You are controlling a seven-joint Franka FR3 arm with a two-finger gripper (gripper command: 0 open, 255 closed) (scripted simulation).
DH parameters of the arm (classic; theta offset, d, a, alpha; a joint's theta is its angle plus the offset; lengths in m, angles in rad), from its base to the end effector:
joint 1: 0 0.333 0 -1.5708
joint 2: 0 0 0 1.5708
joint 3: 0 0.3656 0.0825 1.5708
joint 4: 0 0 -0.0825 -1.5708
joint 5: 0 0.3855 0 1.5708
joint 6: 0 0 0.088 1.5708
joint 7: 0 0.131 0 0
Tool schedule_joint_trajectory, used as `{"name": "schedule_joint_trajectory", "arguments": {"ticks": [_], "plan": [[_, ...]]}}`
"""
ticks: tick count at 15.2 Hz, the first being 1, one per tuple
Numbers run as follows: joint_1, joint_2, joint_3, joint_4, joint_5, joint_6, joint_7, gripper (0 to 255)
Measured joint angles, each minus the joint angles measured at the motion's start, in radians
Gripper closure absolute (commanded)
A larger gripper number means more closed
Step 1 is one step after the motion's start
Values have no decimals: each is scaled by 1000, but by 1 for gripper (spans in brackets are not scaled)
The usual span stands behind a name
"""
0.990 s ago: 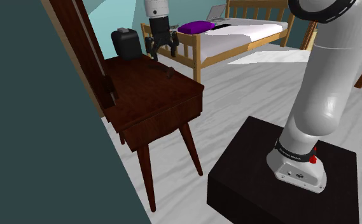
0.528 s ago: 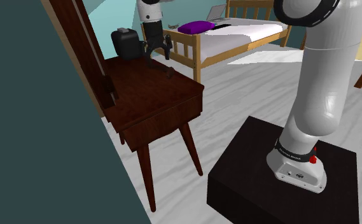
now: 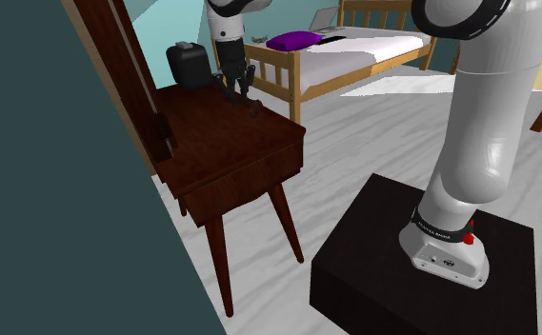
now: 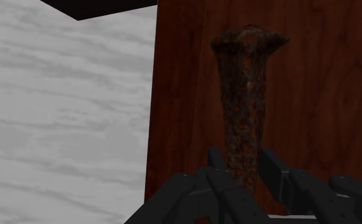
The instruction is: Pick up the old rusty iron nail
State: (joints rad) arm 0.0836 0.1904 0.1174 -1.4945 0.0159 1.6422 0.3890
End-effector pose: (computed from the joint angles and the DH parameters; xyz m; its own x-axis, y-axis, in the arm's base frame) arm 0.6130 0.1200 0.5806 0.9805 -0.1892 -0.0527 -0.1904 -0.9815 -0.0194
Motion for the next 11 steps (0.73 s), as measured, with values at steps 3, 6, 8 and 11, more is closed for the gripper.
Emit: {"name": "schedule_joint_trajectory", "arguments": {"ticks": [3,6,8,11], "plan": [[0,0,0,0,0,0,0,255],[0,-2,0,-3,1,3,0,255],[0,0,0,13,0,-13,0,255],[0,5,0,60,-1,-55,1,255]]}}
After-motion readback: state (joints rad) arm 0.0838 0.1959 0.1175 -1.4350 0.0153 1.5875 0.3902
